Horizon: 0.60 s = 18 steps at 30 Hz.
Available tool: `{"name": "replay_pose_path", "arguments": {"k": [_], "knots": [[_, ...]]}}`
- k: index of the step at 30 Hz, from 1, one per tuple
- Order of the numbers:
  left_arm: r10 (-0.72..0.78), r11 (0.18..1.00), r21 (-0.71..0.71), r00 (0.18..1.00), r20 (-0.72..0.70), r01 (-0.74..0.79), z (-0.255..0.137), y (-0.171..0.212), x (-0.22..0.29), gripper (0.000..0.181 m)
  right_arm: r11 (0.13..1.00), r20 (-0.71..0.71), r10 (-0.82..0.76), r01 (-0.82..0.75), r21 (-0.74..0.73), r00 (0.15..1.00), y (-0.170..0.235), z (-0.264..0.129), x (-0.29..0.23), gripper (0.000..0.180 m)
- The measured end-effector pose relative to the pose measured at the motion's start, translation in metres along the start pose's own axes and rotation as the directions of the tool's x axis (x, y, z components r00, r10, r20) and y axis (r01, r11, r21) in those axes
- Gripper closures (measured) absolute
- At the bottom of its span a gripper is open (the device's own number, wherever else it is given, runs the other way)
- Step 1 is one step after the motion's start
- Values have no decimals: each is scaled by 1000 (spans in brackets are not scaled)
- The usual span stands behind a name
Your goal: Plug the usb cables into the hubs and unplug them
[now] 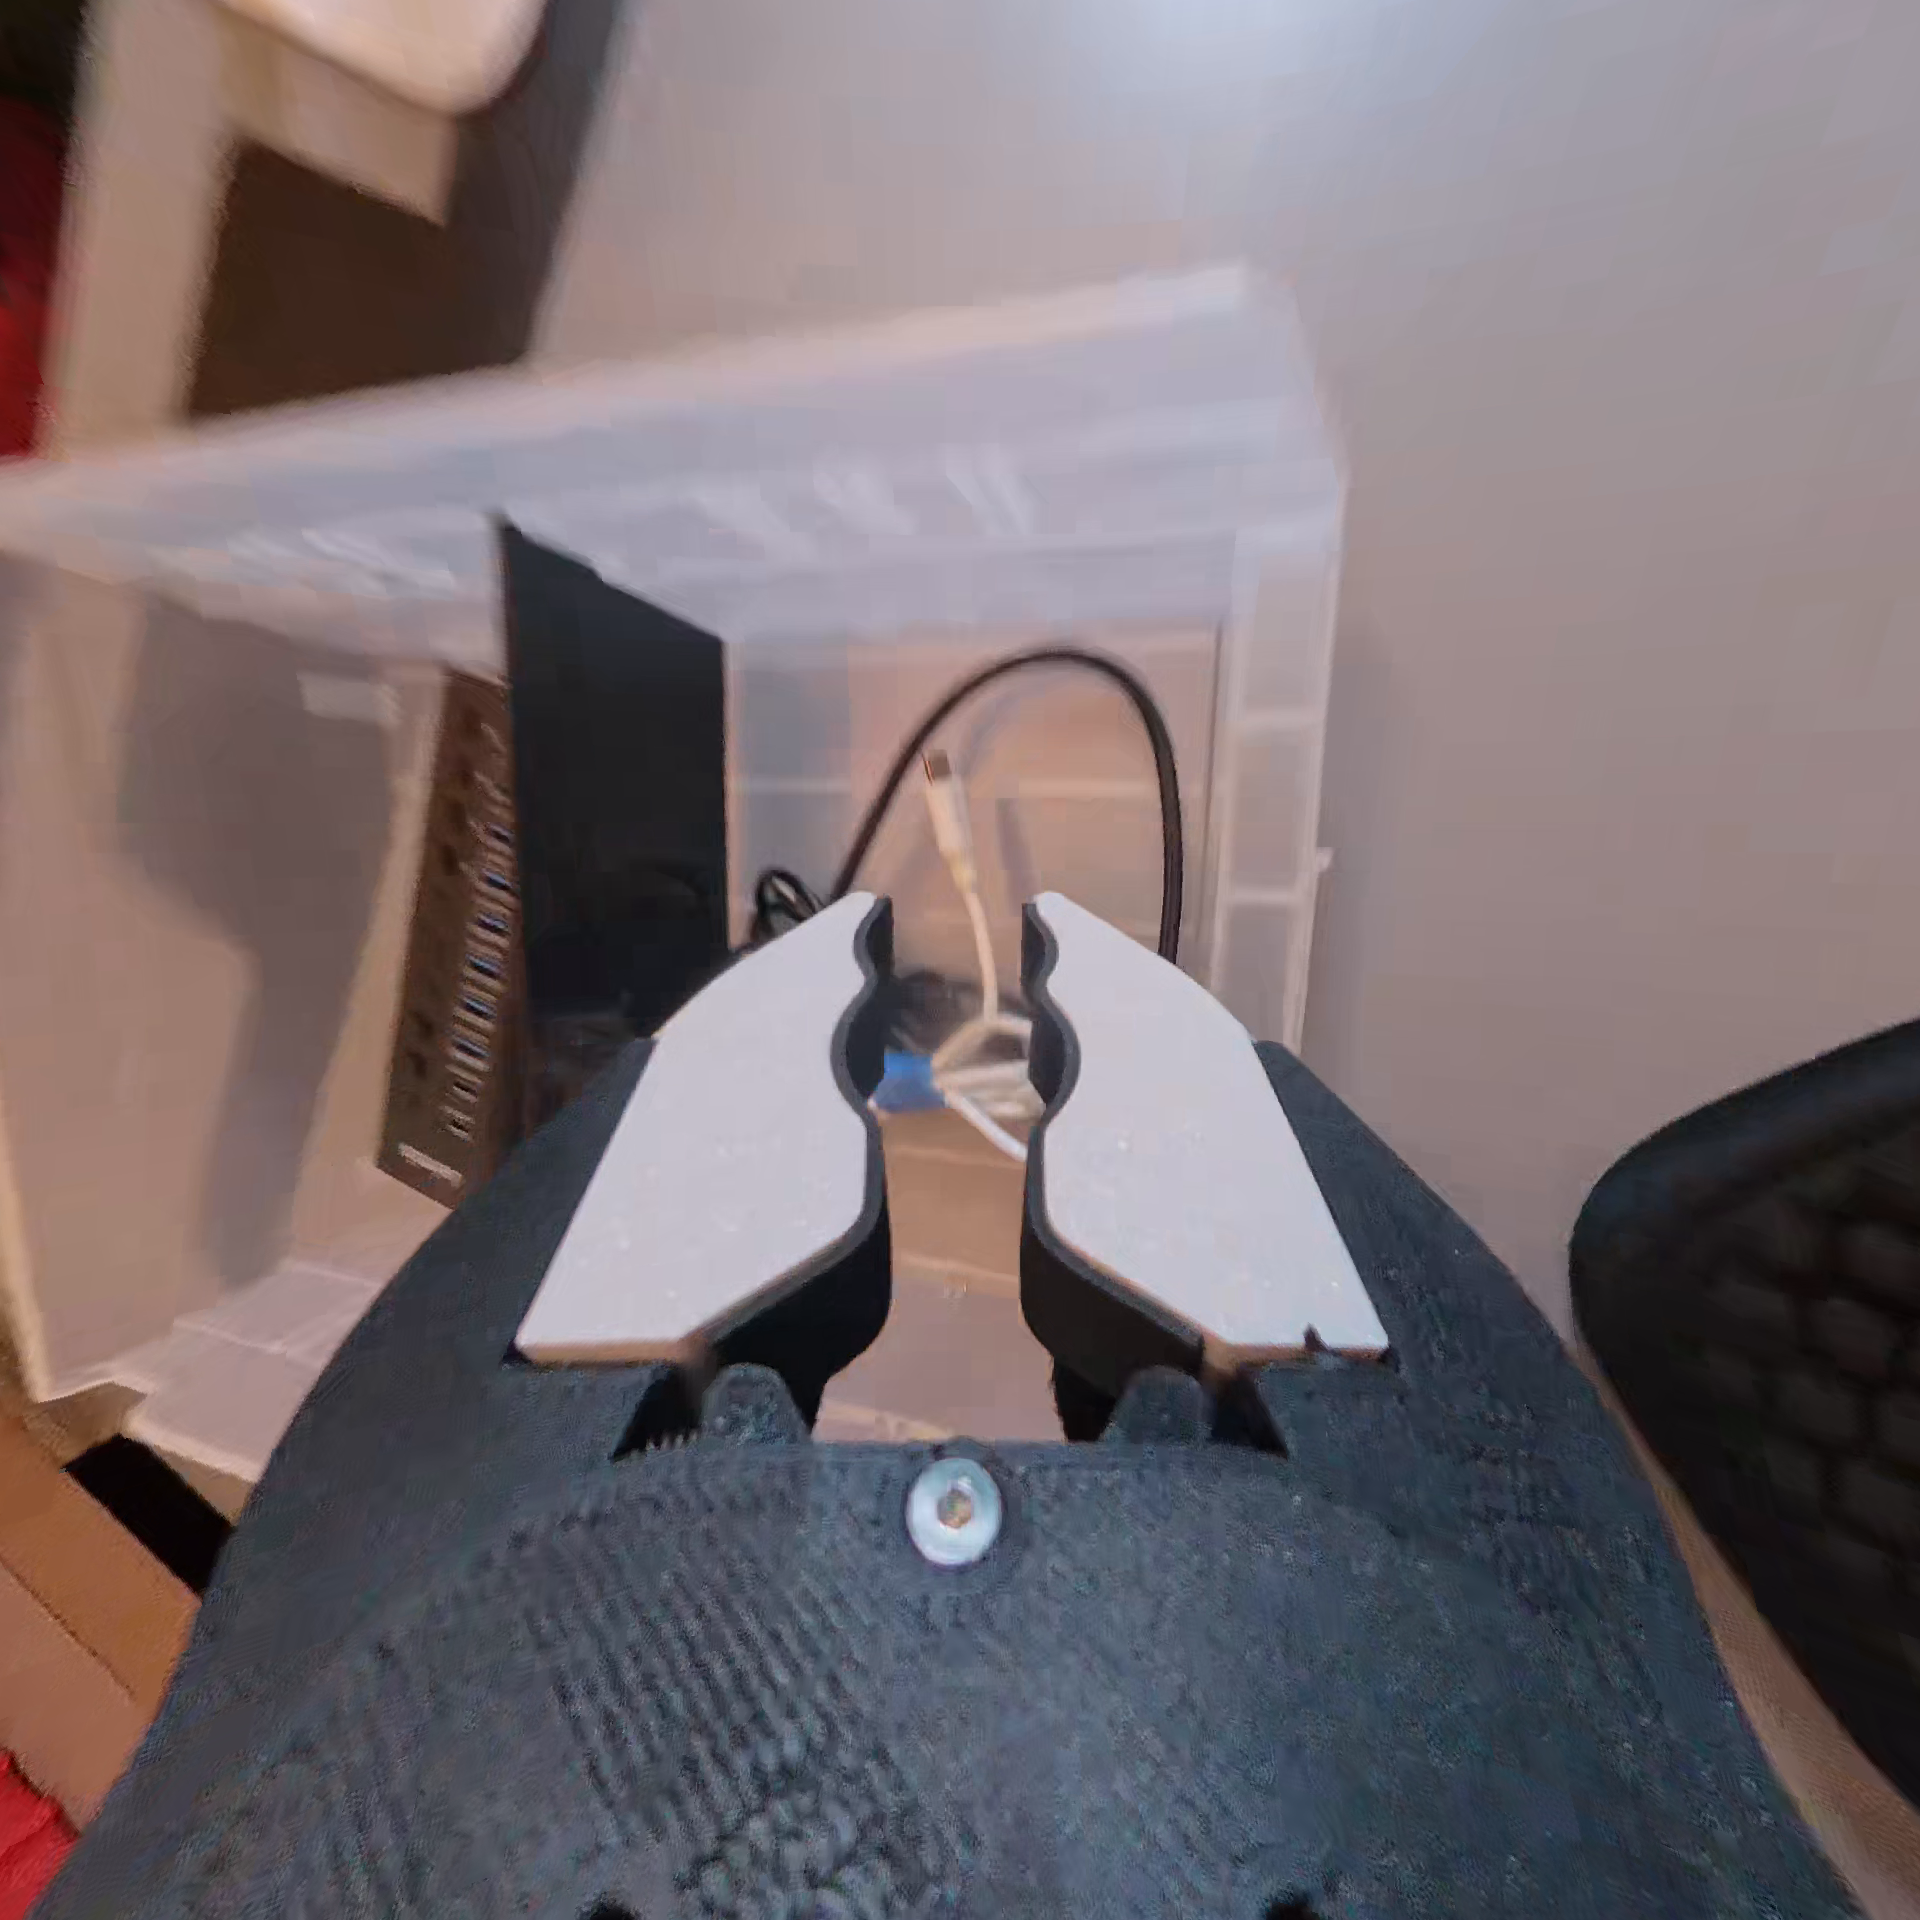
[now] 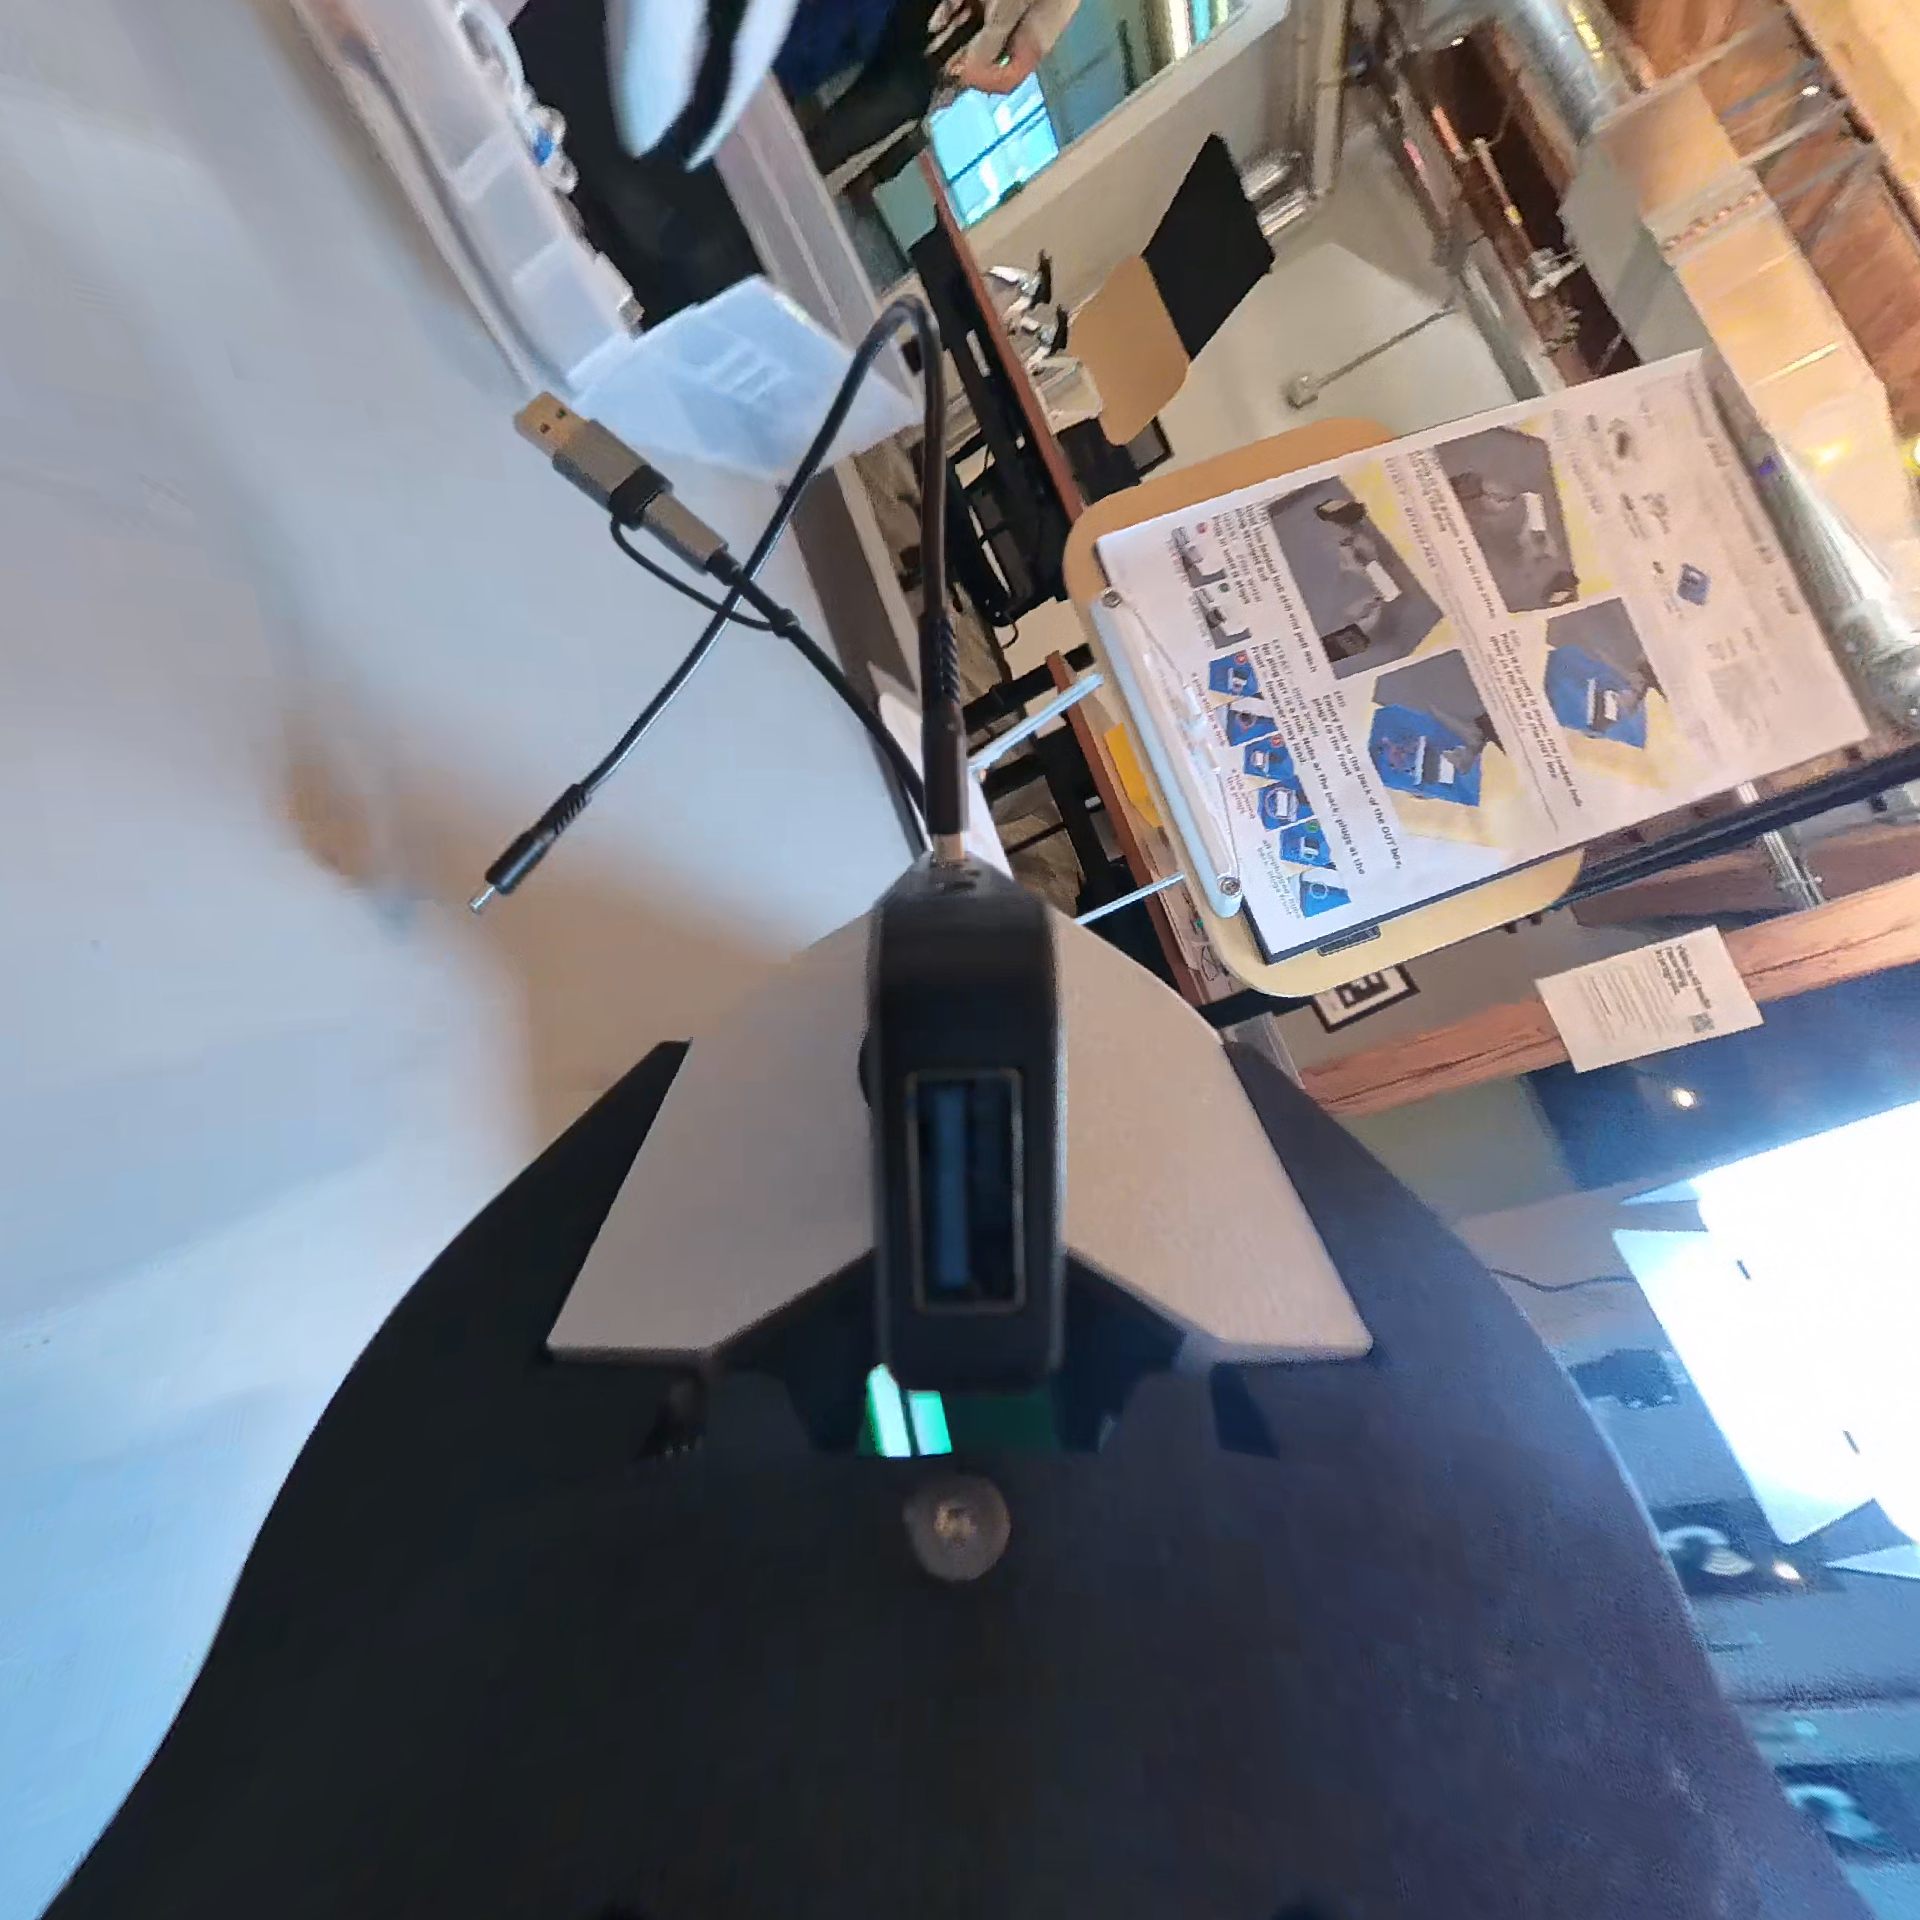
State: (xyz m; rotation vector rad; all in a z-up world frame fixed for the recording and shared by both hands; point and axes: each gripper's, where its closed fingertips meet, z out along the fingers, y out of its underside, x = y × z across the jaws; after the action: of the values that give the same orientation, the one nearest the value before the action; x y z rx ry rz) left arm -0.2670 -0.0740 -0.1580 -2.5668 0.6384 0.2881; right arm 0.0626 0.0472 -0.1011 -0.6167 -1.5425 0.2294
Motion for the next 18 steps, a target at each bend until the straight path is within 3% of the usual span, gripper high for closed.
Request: {"name": "replay_pose_path", "arguments": {"k": [4,5,6,9,12,15,18], "knots": [[-38,986,-163,996,-82,24,32,32,7,156,995,-24,93,-92,36,995,-2,-5,13,167],[-24,978,-209,997,-71,9,36,38,6,168,994,-24,105,-104,37,994,-1,-5,14,167],[-7,969,-246,997,-71,-10,38,42,5,176,993,-24,112,-112,36,993,1,-5,15,167],[0,970,-244,997,-83,-20,24,31,6,177,993,-29,118,-117,33,993,4,-7,16,167],[20,992,-124,997,-73,-29,-17,0,5,177,989,-41,142,-140,49,989,3,-10,22,167],[88,991,111,994,-71,-79,-72,-49,17,177,980,-58,188,-183,73,981,2,-14,32,167],[272,894,388,959,-79,-222,-121,-101,63,177,972,-91,227,-220,85,970,3,-18,44,167]]}}
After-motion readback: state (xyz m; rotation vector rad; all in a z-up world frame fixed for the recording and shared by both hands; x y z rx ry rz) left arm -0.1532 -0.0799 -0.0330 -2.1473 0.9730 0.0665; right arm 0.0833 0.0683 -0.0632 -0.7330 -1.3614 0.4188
